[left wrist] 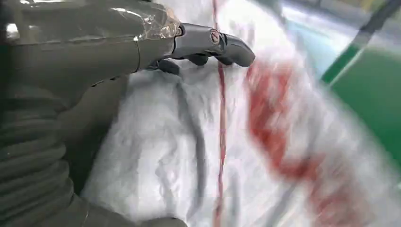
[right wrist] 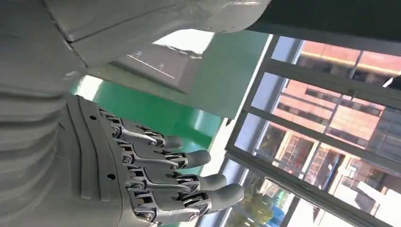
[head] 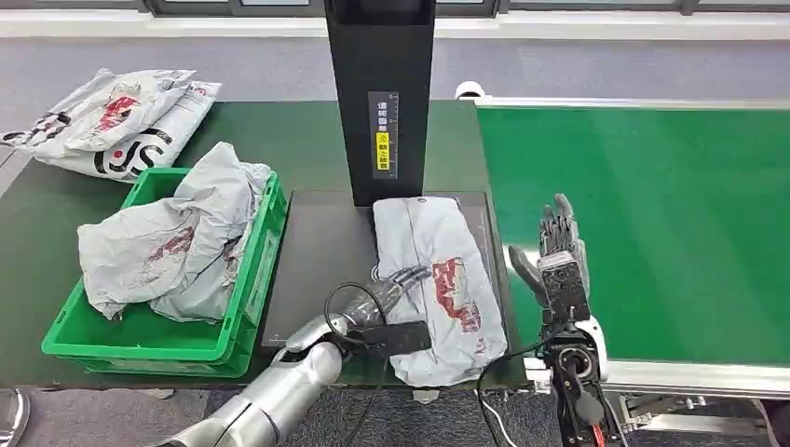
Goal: Moved the parcel from conveyor to table for the left to box.
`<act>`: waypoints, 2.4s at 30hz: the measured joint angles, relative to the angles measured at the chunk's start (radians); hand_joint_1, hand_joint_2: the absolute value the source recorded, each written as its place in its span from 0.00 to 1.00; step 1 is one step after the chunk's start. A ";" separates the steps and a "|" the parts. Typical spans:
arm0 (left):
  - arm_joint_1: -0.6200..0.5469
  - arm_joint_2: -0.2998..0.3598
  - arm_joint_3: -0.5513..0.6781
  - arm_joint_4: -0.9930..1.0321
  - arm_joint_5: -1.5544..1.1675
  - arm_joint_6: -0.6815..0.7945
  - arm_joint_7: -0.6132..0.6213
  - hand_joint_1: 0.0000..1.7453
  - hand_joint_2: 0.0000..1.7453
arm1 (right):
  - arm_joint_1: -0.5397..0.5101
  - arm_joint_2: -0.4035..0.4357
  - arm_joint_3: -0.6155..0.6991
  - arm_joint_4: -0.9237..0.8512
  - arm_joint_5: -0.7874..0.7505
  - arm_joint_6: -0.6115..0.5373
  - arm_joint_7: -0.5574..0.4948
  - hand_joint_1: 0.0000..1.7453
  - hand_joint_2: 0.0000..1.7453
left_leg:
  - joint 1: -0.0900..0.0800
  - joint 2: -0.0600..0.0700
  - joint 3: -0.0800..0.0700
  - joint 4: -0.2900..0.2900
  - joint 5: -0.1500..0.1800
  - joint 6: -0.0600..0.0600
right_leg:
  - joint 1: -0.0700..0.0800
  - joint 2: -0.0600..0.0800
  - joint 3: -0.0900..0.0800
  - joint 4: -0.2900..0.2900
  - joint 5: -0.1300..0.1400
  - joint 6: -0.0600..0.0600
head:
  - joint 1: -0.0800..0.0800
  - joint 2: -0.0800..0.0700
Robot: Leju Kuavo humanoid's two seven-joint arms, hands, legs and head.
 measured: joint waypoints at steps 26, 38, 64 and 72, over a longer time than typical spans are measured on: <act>-0.061 -0.004 -0.104 0.098 -0.015 0.023 0.000 1.00 1.00 | 0.014 0.010 -0.005 -0.007 -0.012 0.003 -0.004 0.00 1.00 | 0.000 -0.001 0.006 0.000 0.000 0.002 | 0.000 -0.002 0.008 0.000 -0.001 0.001 | 0.000 0.000; -0.040 0.032 0.026 -0.164 0.225 0.101 -0.063 1.00 1.00 | 0.042 0.010 -0.006 -0.028 -0.032 -0.003 -0.005 0.00 1.00 | 0.000 -0.001 0.003 0.000 0.000 0.001 | 0.000 -0.001 0.004 0.000 0.000 0.001 | 0.000 0.000; 0.069 0.079 0.455 -0.773 0.054 0.665 -0.144 1.00 1.00 | 0.046 0.012 -0.006 -0.028 -0.053 -0.035 -0.018 0.00 1.00 | 0.001 0.000 0.001 0.000 0.000 0.001 | 0.001 0.000 0.002 0.001 -0.001 0.000 | 0.000 0.000; 0.083 -0.019 0.849 -0.797 -0.262 0.666 -0.251 1.00 1.00 | 0.038 0.012 -0.006 -0.028 -0.044 -0.035 -0.005 0.00 1.00 | 0.001 0.000 0.001 0.000 0.000 0.001 | 0.000 0.000 0.002 0.001 -0.001 0.000 | 0.000 0.000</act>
